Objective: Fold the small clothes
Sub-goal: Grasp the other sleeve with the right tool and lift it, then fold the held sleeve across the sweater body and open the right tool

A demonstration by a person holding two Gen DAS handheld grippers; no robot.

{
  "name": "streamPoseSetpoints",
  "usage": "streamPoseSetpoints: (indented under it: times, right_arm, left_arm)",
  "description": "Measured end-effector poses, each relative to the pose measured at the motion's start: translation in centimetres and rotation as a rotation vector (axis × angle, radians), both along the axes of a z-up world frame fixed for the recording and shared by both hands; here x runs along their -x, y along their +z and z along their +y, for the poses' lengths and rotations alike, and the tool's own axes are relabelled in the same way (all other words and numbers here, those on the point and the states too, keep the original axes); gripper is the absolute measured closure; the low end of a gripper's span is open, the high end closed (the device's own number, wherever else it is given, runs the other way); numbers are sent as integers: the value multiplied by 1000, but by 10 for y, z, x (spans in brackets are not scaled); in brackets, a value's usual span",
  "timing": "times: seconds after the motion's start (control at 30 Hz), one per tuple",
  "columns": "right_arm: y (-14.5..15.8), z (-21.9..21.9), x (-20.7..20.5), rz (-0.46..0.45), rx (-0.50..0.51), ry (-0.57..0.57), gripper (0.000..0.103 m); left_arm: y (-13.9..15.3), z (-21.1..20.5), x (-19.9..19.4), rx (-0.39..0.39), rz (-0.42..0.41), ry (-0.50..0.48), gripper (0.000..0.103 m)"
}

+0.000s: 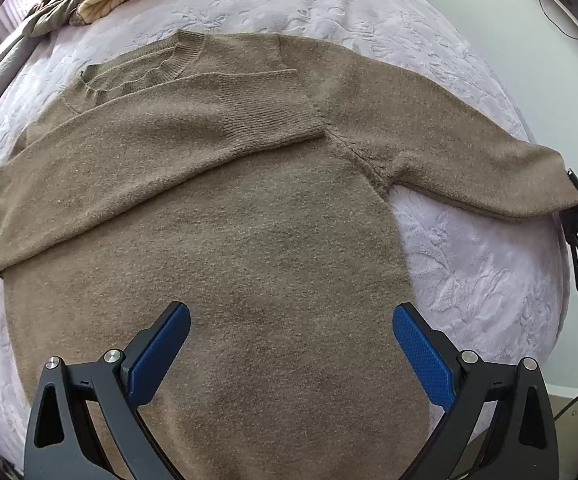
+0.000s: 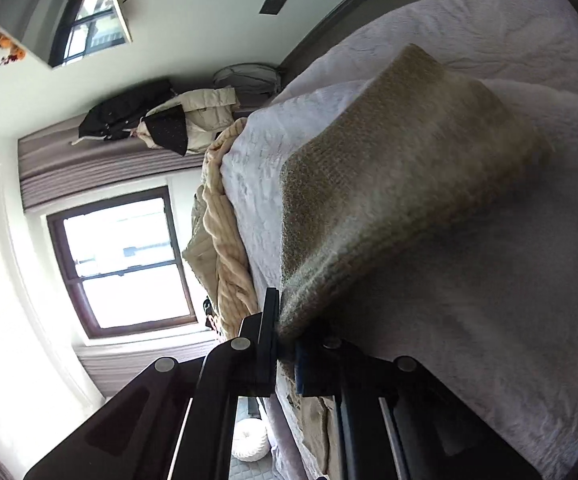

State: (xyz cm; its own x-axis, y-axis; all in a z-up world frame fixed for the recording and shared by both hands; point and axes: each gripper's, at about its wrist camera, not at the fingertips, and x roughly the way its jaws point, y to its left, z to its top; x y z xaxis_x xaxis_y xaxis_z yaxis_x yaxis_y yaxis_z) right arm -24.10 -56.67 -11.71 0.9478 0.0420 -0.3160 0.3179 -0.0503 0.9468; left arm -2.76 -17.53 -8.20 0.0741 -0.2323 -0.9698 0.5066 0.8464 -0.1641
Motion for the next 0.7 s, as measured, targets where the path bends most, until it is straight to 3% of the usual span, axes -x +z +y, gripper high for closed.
streamPoseSetpoints:
  times: [0.27,0.43,0.6,0.7]
  right_arm:
    - [70,44,-110,12,226,258,96]
    - [105,116,-206,22,411,503,96]
    - [100,227,-289,65,560,782,96]
    - [70,305,-318,155,660,959,94]
  left_arm:
    - [4,65,-16,25,-11,89,2]
    - [7,115,-32,2,-60,150,2]
    - [2,175,-53,-2,-47,258,2]
    - [-3,213,-60,-5,-46,326,2]
